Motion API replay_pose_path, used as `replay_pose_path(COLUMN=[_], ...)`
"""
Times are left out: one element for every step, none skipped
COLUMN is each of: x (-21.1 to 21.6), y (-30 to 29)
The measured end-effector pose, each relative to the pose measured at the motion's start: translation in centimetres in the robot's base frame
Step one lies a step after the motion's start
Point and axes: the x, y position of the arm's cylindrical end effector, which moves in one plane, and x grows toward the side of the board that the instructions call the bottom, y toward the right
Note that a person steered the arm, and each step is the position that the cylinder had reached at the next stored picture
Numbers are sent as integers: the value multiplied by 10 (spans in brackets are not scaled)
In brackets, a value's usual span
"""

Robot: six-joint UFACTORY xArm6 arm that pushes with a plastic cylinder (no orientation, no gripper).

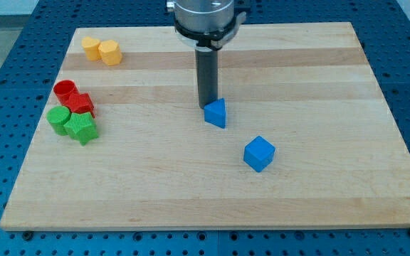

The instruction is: Place a red circle at the center of the board

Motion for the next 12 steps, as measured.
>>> replay_pose_path(x=[10,20,12,-11,-25,-28,-28,-28,-28,-33,-54,-79], y=[1,10,1,-50,-106,-142,-162,-185,-204,-205,-191,-216])
